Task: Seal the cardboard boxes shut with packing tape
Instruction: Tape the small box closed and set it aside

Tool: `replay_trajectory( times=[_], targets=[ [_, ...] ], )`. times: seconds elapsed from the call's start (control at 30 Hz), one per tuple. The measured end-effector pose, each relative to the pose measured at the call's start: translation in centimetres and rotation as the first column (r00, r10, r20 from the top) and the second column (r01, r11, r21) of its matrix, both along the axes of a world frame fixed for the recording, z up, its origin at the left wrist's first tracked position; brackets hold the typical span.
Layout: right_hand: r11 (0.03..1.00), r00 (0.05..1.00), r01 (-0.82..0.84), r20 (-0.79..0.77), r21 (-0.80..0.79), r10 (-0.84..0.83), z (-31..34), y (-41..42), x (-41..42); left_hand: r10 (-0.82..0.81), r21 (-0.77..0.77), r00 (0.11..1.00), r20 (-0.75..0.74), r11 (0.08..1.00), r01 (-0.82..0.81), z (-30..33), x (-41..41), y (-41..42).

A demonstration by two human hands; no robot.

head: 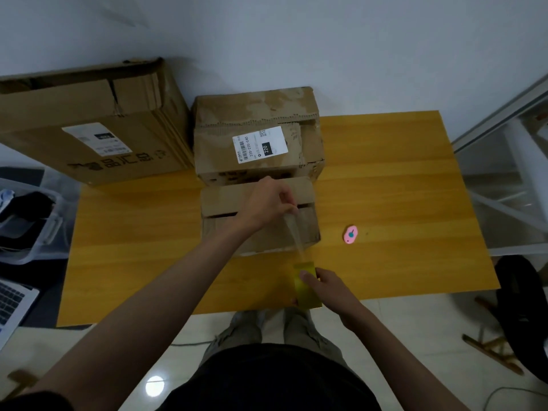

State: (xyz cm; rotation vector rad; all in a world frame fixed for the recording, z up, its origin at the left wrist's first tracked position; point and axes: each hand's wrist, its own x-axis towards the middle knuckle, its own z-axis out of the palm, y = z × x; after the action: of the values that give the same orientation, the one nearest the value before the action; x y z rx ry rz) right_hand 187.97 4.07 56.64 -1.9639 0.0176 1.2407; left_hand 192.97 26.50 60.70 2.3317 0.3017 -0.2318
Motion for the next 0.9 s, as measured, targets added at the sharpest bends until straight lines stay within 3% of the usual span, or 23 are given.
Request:
replay_trajectory(
  times=[0.37,0.9],
  targets=[
    [0.998,0.998,-0.052,-0.030,-0.021,0.052,0.2,1.2,-0.6,-0.064,0.001,0.997,-0.042,0.998,0.064,-1.0,0.7,0.0],
    [0.998,0.999,-0.040,0.013,-0.051,0.041,-0.6,1.2,-0.4,-0.005,-0.005,0.999,0.042,1.000,0.005,-2.5,0.2,0.0]
  ],
)
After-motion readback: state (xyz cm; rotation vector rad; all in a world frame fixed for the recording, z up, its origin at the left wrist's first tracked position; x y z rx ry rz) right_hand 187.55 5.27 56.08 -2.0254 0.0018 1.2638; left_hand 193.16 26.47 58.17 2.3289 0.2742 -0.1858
